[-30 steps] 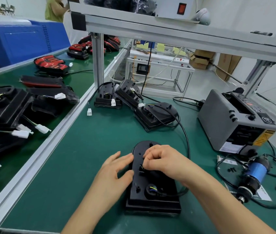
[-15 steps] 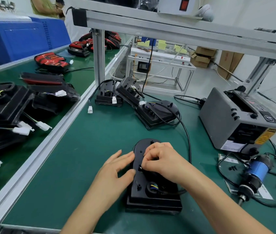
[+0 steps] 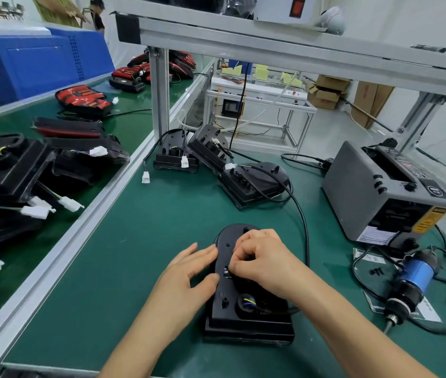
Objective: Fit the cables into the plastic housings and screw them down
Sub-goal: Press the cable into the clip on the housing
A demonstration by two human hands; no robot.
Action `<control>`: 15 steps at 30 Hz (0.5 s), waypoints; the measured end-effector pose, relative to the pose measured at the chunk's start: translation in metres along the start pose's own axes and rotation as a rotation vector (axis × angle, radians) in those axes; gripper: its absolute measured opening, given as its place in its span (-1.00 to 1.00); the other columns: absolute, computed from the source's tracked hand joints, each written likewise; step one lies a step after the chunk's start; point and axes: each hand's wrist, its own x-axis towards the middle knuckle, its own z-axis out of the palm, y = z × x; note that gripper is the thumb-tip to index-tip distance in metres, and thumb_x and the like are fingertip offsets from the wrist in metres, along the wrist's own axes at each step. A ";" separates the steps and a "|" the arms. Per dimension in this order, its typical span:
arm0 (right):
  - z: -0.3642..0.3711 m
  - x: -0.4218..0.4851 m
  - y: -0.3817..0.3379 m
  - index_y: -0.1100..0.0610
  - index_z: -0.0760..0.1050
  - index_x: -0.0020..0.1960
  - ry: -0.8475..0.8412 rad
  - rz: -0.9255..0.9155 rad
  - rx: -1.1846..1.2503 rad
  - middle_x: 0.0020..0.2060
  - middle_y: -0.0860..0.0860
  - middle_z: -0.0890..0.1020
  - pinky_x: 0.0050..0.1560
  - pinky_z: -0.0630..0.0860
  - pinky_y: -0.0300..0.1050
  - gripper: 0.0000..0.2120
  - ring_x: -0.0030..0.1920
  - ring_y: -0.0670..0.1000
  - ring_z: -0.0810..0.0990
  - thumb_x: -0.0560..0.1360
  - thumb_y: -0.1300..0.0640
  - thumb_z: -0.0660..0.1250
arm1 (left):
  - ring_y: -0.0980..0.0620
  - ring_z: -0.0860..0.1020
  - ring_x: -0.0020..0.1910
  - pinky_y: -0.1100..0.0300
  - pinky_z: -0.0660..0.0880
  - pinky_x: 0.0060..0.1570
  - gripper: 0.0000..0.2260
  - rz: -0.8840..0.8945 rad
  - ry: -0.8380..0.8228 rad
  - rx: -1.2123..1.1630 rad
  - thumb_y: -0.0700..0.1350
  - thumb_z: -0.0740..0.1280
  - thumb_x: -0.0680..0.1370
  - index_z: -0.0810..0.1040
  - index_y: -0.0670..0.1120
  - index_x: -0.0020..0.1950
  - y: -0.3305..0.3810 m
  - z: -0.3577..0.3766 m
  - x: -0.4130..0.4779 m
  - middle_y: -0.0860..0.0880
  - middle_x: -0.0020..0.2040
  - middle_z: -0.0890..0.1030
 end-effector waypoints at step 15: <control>-0.001 -0.003 -0.004 0.02 0.62 -0.20 0.015 -0.031 -0.108 -0.08 -0.21 0.49 0.29 0.28 -0.03 -0.92 0.20 -0.10 0.28 0.43 0.07 0.37 | -0.12 0.51 0.15 -0.04 0.49 -0.03 -0.75 0.399 0.257 0.465 -0.17 0.25 0.41 0.70 0.05 -0.13 0.020 0.002 -0.019 0.09 0.04 0.65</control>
